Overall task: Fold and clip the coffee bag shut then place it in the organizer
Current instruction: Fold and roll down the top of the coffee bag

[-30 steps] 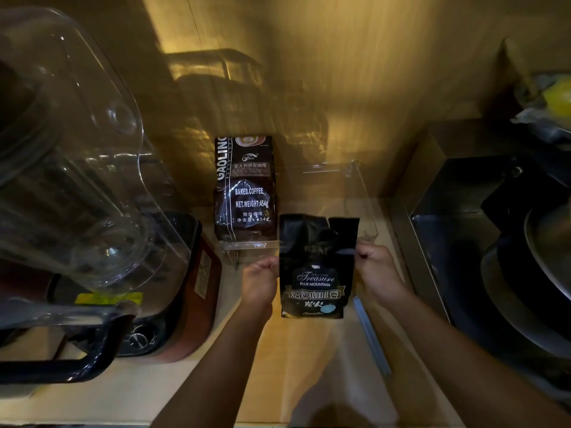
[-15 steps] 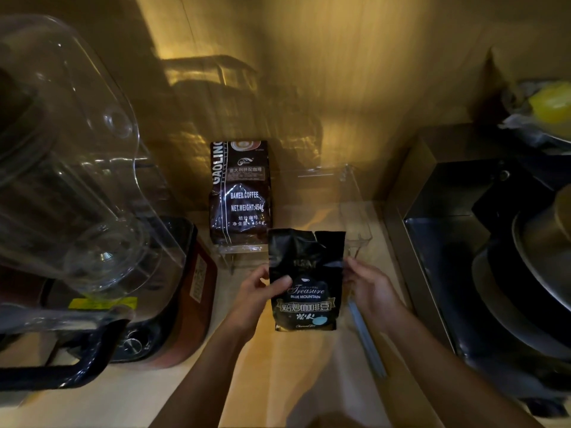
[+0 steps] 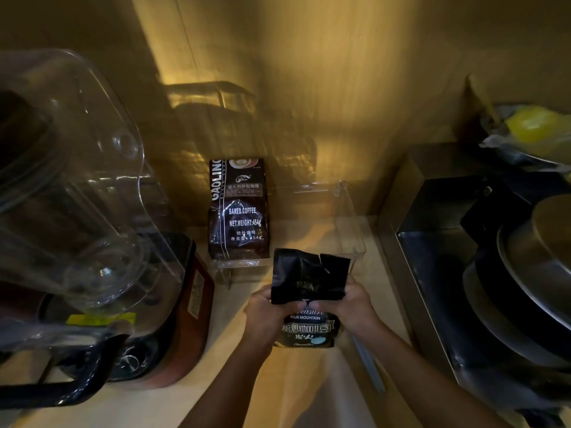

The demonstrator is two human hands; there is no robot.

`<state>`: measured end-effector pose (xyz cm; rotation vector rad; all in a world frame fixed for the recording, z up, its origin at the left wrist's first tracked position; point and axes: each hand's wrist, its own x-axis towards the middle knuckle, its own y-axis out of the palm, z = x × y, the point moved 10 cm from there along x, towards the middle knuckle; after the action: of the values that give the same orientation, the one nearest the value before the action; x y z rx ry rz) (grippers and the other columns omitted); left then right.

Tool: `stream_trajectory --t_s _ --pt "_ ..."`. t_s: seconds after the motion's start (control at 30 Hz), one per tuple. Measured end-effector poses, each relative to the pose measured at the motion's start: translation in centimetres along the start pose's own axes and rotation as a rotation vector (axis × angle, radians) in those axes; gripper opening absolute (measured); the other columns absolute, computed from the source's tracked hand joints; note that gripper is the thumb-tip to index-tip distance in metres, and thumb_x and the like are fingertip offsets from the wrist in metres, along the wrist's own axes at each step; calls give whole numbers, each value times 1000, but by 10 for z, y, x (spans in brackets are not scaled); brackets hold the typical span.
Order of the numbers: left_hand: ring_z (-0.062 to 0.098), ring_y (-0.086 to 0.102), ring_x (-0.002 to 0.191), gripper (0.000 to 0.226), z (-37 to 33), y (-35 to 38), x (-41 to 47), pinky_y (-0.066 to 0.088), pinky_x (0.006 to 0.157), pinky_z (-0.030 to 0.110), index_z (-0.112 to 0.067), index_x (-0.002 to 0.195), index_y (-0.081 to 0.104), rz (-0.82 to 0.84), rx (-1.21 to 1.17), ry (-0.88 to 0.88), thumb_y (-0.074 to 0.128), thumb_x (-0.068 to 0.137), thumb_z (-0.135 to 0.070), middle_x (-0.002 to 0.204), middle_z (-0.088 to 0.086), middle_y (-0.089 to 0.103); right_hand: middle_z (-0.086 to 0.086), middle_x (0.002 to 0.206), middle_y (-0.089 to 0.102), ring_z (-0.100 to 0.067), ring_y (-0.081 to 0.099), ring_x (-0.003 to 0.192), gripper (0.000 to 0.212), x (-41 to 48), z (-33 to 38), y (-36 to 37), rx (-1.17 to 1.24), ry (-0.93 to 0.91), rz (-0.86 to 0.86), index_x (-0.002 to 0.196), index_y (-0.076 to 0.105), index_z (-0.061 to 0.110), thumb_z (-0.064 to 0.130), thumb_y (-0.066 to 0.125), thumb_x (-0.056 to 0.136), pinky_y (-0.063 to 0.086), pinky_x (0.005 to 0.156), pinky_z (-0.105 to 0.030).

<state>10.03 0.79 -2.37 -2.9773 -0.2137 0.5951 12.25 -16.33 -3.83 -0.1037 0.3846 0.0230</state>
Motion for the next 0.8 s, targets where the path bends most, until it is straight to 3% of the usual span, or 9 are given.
stream_trajectory --t_s 0.1,0.17,0.3,0.53,0.7,0.8 --pt "13 71 63 19 -1 0 -4 53 50 18 -11 78 68 -3 12 29 78 62 -9 74 5 73 -23 106 61 -39 51 110 45 0 1 0 -31 0 -26 85 66 20 20 84 44 50 90 -51" --pt "12 71 63 17 5 -2 -6 52 48 17 -10 79 69 9 -38 1 77 64 -8 72 3 73 -22 98 67 -38 59 101 39 -1 2 3 -7 -3 -2 86 68 15 11 83 51 53 86 -50" --pt "25 72 73 18 17 1 -6 55 51 24 -3 86 70 52 -292 -155 72 69 -9 82 15 75 -6 73 77 -24 72 69 26 -8 -5 10 242 97 83 86 69 9 0 76 63 56 53 -27" --pt "40 69 76 23 44 15 -19 55 64 41 5 88 67 -45 -566 -413 70 70 -8 85 25 73 -23 84 72 -37 68 74 19 -14 -14 12 395 285 -35 86 66 -4 -2 71 68 54 62 -35" --pt "29 71 62 12 27 -3 -20 52 43 23 0 76 71 -80 -365 -242 70 72 -12 69 15 75 -16 67 74 -33 70 61 11 -22 -16 9 396 257 -91 78 67 0 1 72 69 53 49 -30" --pt "16 71 61 9 11 -12 -17 50 44 16 -4 76 72 -36 -225 -162 70 74 -13 70 10 76 -9 63 75 -25 71 57 12 -26 -5 5 391 184 -74 80 67 3 4 73 69 52 41 -24"
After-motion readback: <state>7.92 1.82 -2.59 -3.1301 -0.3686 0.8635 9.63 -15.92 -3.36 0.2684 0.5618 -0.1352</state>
